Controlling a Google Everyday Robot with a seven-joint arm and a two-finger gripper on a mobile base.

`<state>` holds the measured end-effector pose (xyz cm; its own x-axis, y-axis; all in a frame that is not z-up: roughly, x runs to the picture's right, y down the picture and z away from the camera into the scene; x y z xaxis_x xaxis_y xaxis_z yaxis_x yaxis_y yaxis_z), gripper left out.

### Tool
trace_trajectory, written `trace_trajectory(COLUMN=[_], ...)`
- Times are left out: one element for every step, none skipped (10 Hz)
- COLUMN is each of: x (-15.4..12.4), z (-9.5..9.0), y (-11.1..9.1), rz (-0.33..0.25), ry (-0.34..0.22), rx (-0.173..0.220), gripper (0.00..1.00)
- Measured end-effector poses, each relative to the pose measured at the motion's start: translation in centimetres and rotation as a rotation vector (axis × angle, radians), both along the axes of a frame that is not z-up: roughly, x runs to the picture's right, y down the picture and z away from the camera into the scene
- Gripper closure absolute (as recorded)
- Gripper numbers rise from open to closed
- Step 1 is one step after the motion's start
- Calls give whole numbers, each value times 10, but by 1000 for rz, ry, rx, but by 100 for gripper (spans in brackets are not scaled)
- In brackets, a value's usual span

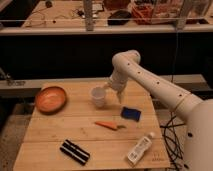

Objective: Place the ceramic cup in the ceramic bowl

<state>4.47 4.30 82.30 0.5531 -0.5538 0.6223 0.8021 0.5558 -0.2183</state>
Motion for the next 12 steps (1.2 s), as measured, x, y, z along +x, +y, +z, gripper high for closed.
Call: trace_trajectory(x=[-2,-3,-2,-4,-7,-8,-9,-8,-10,-11,-10,-9], z=[4,6,9,13,17,20,22,26,28,29,32,33], y=[2,2,4,6,8,11,13,17,19,20,22,22], rz=[-3,-6,-8,-14,-18,-19,-20,-19,-20,-21,-20,-18], ry=[1,3,6,7,5,4,4,8,8,8,11,13], rx=[-3,-5,-10,-15,-18,-19,-21,-24,-27,-29,-31,-33], gripper=[20,20,20,20,20,20,20,20,20,20,20,20])
